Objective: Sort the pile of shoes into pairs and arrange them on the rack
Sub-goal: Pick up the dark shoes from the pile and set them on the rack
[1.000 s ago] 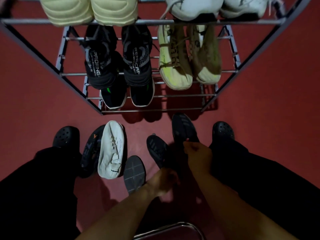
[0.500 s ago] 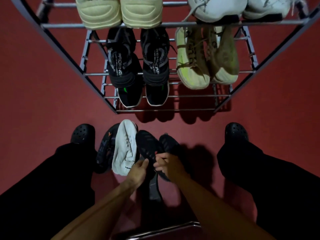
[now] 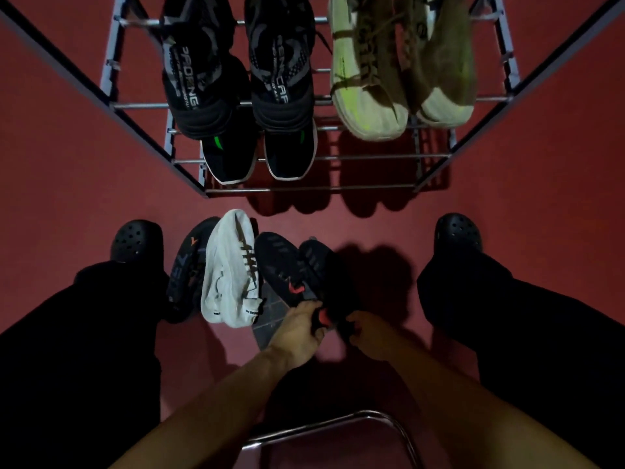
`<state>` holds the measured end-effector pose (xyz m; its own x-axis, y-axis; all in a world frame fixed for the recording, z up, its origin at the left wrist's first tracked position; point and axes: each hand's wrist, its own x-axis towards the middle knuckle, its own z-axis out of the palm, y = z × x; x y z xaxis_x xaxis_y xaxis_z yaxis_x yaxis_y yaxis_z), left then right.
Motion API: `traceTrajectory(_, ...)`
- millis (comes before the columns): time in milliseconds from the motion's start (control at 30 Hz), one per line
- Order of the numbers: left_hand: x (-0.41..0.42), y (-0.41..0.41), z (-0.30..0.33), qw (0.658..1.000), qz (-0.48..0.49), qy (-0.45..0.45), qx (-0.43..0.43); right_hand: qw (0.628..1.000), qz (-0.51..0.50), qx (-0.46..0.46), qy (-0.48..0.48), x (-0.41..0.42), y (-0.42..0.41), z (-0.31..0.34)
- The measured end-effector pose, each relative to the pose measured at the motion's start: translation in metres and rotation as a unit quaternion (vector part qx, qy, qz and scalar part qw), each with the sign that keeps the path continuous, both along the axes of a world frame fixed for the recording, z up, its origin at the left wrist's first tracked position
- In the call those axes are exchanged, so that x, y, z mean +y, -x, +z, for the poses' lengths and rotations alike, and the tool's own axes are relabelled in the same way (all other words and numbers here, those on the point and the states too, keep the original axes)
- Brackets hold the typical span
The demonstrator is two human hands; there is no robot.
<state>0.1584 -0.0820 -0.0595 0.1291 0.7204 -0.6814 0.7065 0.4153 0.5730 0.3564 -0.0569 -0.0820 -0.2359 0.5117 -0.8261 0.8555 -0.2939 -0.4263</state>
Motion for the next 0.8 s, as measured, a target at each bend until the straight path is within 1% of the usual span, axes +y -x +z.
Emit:
traceTrajectory(100,0.003,-0.005,-0.009,0.999,-0.011,0.039,0.020,0.998,0.050,-0.017,-0.020,0.005,-0.006,-0.011)
traceTrajectory(233,0.007,-0.005,-0.024,0.997,-0.061,-0.003,0.054,0.998,0.055,-0.014,-0.002,0.005,-0.015,-0.022)
traceTrajectory(300,0.010,-0.005,-0.029,0.994,-0.080,-0.007,0.078,0.999,0.032,-0.014,-0.017,0.003,-0.019,-0.026)
traceTrajectory(400,0.013,-0.003,-0.031,0.988,-0.106,-0.015,0.110,0.998,-0.042,0.020,-0.039,0.000,-0.020,-0.028)
traceTrajectory(467,0.015,0.000,-0.029,0.985,-0.115,-0.031,0.122,0.998,-0.055,0.029,-0.033,-0.001,-0.018,-0.031)
traceTrajectory(567,0.014,0.002,-0.026,0.986,-0.116,-0.062,0.106,0.999,-0.027,0.011,-0.018,0.001,-0.016,-0.028)
traceTrajectory(700,0.010,0.003,-0.021,0.982,-0.132,-0.113,0.069,0.996,0.048,-0.044,-0.061,0.010,-0.014,-0.025)
traceTrajectory(800,0.011,0.009,-0.013,0.990,-0.090,-0.094,0.060,0.992,0.072,-0.001,-0.104,0.009,-0.014,-0.024)
